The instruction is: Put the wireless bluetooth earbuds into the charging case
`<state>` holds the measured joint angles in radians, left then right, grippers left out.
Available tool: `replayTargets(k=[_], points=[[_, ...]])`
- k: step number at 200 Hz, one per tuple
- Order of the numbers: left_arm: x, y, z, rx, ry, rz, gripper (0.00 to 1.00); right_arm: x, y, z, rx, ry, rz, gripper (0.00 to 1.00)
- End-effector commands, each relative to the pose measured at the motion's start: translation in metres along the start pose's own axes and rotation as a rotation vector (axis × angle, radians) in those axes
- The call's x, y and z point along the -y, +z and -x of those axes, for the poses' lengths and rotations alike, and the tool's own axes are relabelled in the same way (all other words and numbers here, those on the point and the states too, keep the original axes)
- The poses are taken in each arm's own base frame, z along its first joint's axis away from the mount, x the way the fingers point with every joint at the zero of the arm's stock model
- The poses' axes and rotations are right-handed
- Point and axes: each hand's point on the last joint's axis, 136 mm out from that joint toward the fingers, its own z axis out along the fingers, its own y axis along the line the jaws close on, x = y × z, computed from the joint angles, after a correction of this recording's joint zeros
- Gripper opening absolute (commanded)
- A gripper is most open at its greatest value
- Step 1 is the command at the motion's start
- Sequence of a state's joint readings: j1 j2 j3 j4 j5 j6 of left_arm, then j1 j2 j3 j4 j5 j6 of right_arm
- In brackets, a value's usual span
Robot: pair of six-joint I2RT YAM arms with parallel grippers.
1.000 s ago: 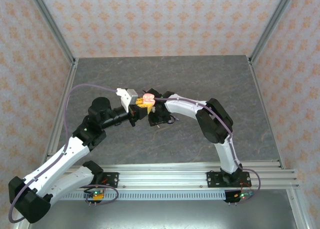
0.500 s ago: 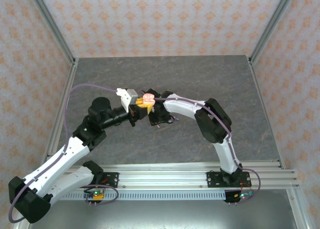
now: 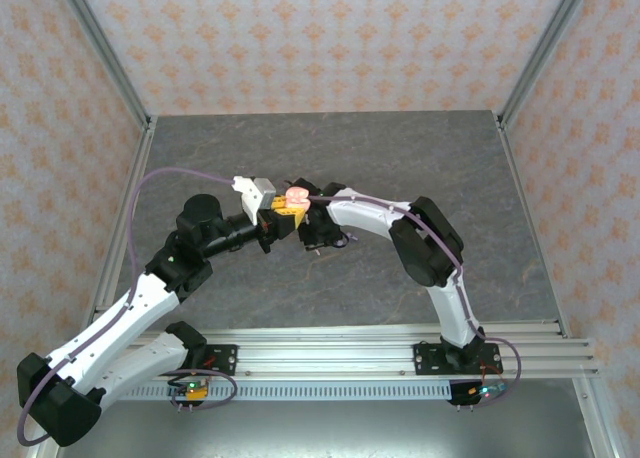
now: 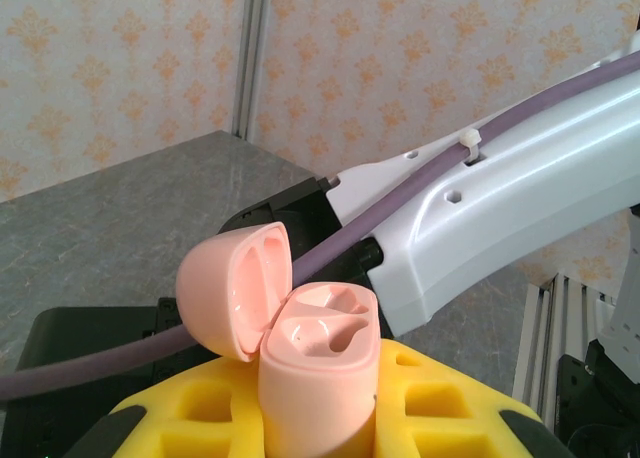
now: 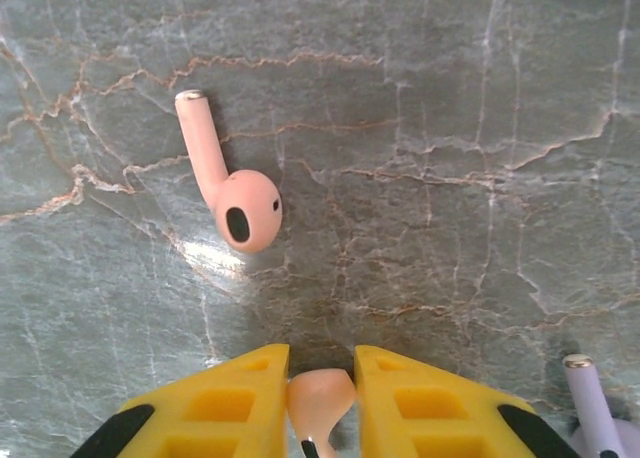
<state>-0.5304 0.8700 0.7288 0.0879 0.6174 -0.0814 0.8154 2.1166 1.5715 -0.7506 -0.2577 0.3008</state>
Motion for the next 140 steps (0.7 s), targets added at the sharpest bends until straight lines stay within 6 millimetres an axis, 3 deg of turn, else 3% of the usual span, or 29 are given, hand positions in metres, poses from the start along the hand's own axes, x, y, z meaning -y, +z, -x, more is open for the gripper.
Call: replayTargets(k=[1, 86, 140], points=[[0.001, -0.003, 0.002, 0.008, -0.001, 0.013, 0.16, 0.009, -0.003, 0.006, 0.022, 0.092, 0.055, 0.22], [-0.013, 0.006, -0.009, -0.019, -0.035, 0.063, 0.16, 0.006, -0.035, 0.033, 0.108, 0.266, 0.379, 0.20], [-0.029, 0.013, -0.020, -0.015, -0.074, 0.125, 0.16, 0.018, -0.062, 0.051, 0.184, 0.348, 0.507, 0.19]])
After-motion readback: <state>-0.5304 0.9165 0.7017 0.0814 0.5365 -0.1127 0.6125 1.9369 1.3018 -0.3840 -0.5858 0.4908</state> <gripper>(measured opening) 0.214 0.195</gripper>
